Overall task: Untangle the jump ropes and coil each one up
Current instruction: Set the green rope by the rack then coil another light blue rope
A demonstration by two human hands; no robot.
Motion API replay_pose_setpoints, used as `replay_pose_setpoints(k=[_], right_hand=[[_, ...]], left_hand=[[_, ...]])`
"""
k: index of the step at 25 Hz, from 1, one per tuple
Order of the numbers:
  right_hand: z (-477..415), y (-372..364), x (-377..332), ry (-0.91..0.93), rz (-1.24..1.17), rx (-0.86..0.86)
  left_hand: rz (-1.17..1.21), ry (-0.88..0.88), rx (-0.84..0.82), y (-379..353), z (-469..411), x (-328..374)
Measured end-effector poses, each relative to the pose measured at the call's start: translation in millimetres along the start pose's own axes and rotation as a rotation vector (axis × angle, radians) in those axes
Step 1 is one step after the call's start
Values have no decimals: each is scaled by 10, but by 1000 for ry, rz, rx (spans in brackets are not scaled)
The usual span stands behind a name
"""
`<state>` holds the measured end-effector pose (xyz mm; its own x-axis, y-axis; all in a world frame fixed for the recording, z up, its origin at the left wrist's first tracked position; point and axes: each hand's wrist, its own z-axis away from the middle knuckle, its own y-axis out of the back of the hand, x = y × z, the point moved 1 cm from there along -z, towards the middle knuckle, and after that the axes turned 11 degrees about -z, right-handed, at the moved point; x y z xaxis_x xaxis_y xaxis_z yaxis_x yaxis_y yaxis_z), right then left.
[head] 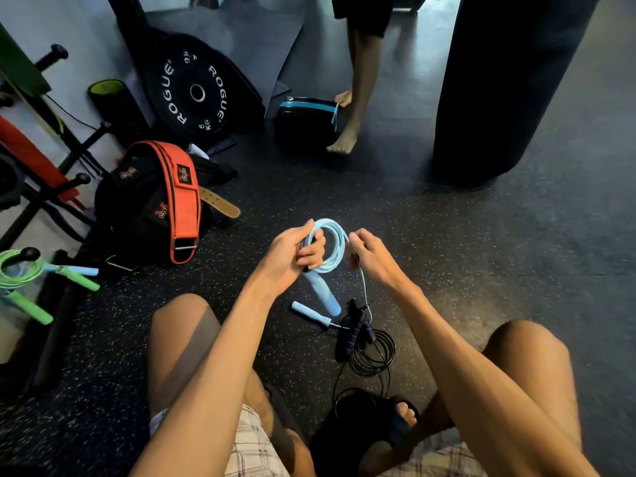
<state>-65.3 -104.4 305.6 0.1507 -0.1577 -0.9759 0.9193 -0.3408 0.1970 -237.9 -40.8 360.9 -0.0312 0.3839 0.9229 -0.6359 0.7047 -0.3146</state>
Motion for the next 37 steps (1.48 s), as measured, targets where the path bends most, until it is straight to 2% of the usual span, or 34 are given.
replay_pose_setpoints(k=[3,6,9,13,17,21,26,32,37], right_hand=[[93,-16,351,-151,18,-77],[235,20,639,-220,212,-120],[289,48,756,-217,305,-125],[274,26,592,-143,199,-195],[207,-35,279,-45,232,-312],[168,-144,50,-2,296,-414],[226,-230,-137,40,298,-512],[234,-208,-469,72,138,-447],[148,-134,-706,105,30,-290]], left_hand=[[159,-57,57,77,-21,31],[273,-114,119,156,-35,65],[322,-147,226,197,-51,58],[324,-168,428,231,-140,19],[194,-193,597,237,-210,25],[-32,-199,656,334,-235,-129],[-246,-183,659,322,-210,-254],[-546,-110,536,320,-181,-372],[-464,-39,353,162,-89,-377]])
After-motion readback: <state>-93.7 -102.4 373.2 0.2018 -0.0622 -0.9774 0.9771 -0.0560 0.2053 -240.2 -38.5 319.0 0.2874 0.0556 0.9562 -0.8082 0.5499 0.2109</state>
